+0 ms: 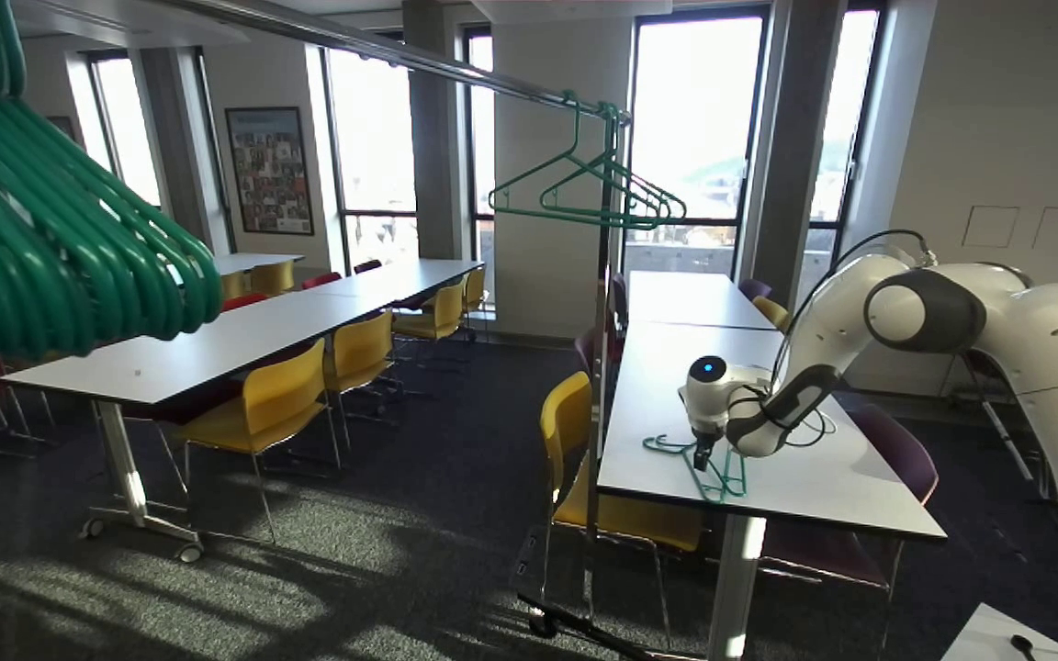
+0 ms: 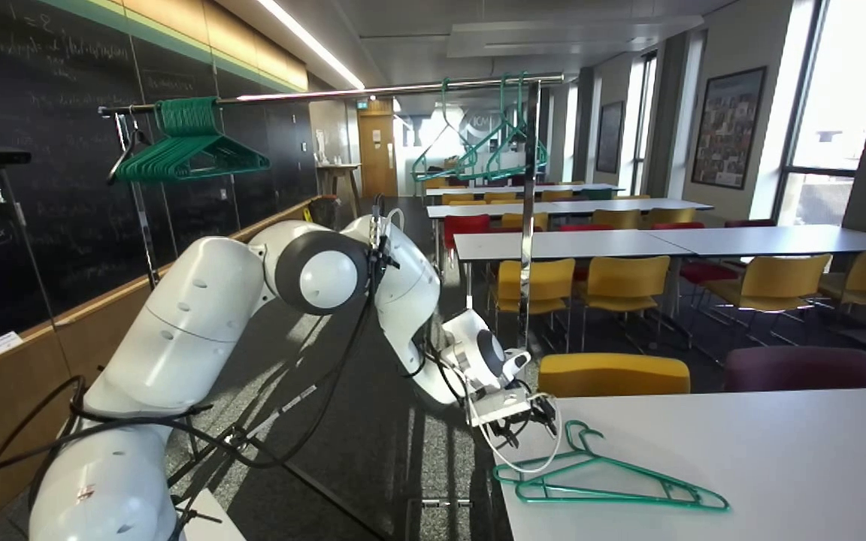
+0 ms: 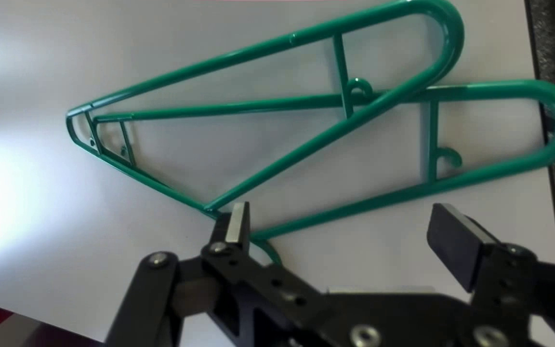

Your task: Pick up a coat hanger from the rack and put it on the table

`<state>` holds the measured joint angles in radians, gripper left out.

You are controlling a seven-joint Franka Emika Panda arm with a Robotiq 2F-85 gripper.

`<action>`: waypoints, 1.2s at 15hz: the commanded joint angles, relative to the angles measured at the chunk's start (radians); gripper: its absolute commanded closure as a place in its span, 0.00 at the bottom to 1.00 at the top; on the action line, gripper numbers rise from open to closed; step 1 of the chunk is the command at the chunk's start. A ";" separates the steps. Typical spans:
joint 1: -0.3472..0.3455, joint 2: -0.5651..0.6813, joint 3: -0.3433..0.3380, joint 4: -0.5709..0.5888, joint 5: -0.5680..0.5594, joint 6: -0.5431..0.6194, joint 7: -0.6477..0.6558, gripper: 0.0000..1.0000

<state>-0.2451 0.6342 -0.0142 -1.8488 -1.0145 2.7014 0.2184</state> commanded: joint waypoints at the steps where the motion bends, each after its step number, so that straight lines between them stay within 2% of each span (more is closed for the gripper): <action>1: -0.077 -0.183 0.038 -0.196 0.224 0.183 -0.232 0.00; 4: -0.103 -0.304 0.081 -0.334 0.400 0.351 -0.413 0.00; 5: -0.186 -0.342 0.182 -0.371 0.394 0.380 -0.431 0.00; 6: -0.229 -0.377 0.246 -0.418 0.445 0.421 -0.487 0.00; 7: -0.277 -0.406 0.333 -0.469 0.533 0.449 -0.545 0.00; 8: -0.292 -0.419 0.407 -0.516 0.635 0.446 -0.574 0.00; 9: -0.315 -0.427 0.484 -0.536 0.713 0.412 -0.588 0.00; 11: -0.381 -0.477 0.644 -0.543 0.885 0.243 -0.621 0.00; 12: -0.424 -0.544 0.705 -0.559 0.958 0.139 -0.625 0.00; 13: -0.378 -0.606 0.666 -0.576 0.976 0.063 -0.574 0.00; 15: -0.369 -0.695 0.667 -0.561 1.010 -0.110 -0.547 0.00; 16: -0.178 -0.742 0.471 -0.544 1.033 -0.197 -0.548 0.00; 17: -0.141 -0.764 0.420 -0.529 0.989 -0.286 -0.510 0.00; 18: -0.074 -0.778 0.341 -0.512 0.935 -0.374 -0.470 0.00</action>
<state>-0.4928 -0.0263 0.5238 -2.3617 -0.0246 2.5235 -0.3287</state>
